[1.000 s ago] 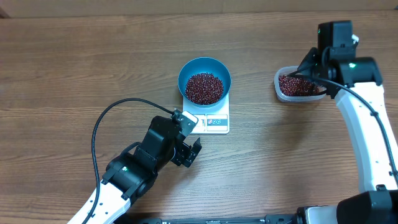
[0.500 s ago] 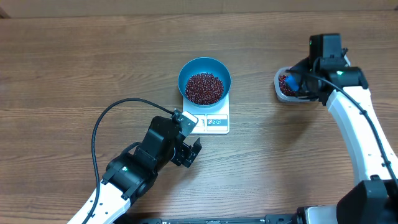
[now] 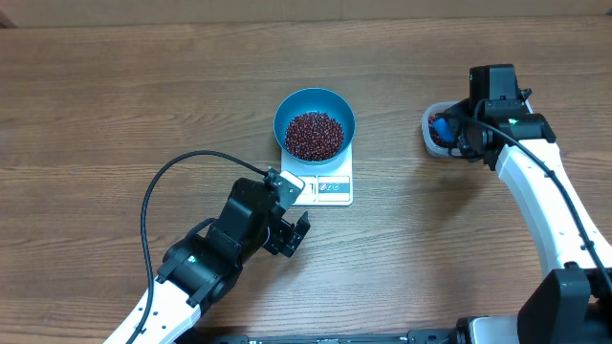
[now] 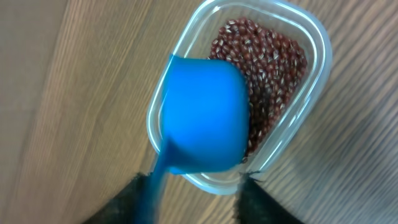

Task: Scoop item into bowl and weigh 150g on scale
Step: 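Lower the blue scoop into the tub and release it from the right gripper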

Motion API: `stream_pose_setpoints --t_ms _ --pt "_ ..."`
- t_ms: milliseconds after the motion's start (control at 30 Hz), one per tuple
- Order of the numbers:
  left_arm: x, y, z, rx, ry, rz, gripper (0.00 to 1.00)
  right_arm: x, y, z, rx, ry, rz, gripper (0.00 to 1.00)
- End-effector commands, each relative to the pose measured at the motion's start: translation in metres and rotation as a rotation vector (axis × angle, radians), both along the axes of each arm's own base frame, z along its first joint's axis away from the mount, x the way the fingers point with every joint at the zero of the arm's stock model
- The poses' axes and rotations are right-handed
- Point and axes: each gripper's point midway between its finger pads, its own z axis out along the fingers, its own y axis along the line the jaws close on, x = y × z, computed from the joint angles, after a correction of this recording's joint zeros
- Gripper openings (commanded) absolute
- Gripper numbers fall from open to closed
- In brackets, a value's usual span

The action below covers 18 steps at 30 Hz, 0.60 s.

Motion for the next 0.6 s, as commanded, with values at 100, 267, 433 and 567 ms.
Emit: stream_pose_setpoints --t_ms 100,267,433,567 --pt "-0.001 0.001 0.001 -0.012 -0.002 0.006 1.00 -0.014 -0.004 -0.006 -0.017 0.054 -0.013 1.00" --pt "-0.001 0.001 0.001 -0.012 -0.002 0.006 1.00 -0.015 -0.004 -0.006 -0.029 0.064 0.010 1.00" --pt "-0.001 0.001 0.001 -0.012 -0.002 0.006 1.00 -0.024 -0.005 -0.011 -0.033 0.103 0.015 1.00" --pt "-0.001 0.001 0.001 -0.012 -0.002 0.006 1.00 -0.026 -0.005 -0.011 -0.061 0.120 0.070 1.00"
